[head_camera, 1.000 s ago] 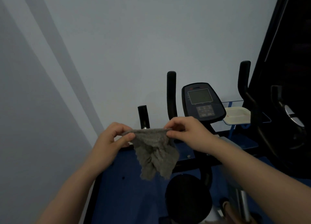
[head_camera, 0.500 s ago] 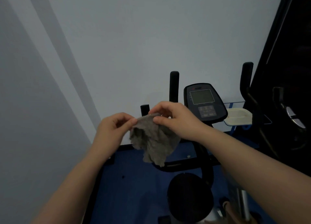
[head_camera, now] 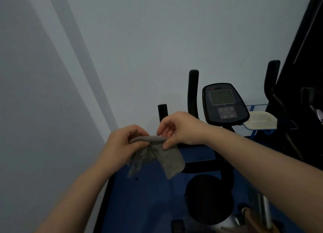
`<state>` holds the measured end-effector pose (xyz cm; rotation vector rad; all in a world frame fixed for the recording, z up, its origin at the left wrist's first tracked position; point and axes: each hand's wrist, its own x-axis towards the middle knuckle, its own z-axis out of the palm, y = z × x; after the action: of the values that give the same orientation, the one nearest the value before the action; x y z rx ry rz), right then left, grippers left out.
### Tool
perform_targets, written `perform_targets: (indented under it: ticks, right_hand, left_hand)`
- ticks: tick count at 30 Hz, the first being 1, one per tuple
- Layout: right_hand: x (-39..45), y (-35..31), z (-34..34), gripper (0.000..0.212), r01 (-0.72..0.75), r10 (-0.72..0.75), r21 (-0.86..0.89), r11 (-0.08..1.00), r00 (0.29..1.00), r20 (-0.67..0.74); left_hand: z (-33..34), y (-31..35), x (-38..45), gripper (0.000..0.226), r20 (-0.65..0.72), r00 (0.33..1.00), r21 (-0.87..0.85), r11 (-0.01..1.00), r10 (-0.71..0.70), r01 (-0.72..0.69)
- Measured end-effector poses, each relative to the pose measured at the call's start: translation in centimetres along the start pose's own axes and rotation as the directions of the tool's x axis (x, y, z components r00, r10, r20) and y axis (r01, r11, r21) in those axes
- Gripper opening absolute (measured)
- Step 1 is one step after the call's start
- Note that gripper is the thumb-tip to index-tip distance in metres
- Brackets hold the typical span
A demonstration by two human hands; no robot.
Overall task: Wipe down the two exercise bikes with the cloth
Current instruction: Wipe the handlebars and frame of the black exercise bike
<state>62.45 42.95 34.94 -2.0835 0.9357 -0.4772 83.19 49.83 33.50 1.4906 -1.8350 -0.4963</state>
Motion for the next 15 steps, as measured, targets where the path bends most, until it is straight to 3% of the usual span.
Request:
perform_targets:
  ticks: [2,4,10,12,14,15]
  right_hand:
    - [0.2,-0.4,-0.2,0.021,-0.012,0.011,-0.251,0.968,1.0,-0.005]
    - [0.5,-1.0,-0.6,0.016,-0.02,0.001,-0.349,0.937,0.999,-0.055]
    - [1.2,-2.1,0.3,0.015,-0.015,-0.044,-0.25,0.968,0.973,-0.226]
    - [1.5,-1.4,2.1,0.014,-0.059,0.017,-0.124,0.99,0.949,-0.316]
    - [1.5,-0.6,4.0,0.008,-0.116,0.188,0.238,0.964,0.932,-0.309]
    - [1.4,-0.3,4.8,0.004,-0.138,0.267,0.426,0.894,0.928,-0.26]
  left_hand:
    - [-1.1,0.4,0.1,0.023,0.019,1.0,0.102,0.994,0.024,-0.026]
    - [-2.3,0.7,0.4,0.023,-0.009,0.999,0.145,0.989,0.035,-0.033]
    - [-4.8,1.1,0.5,0.031,-0.134,0.991,0.084,0.996,0.014,-0.003]
    - [-3.7,0.6,-0.2,0.036,-0.154,0.988,0.068,0.998,-0.004,0.014]
    - [-1.8,-0.1,-1.2,0.04,-0.14,0.99,0.028,0.999,-0.025,0.029]
    - [-0.8,-0.4,-1.6,0.042,-0.129,0.991,-0.001,1.0,-0.029,0.029]
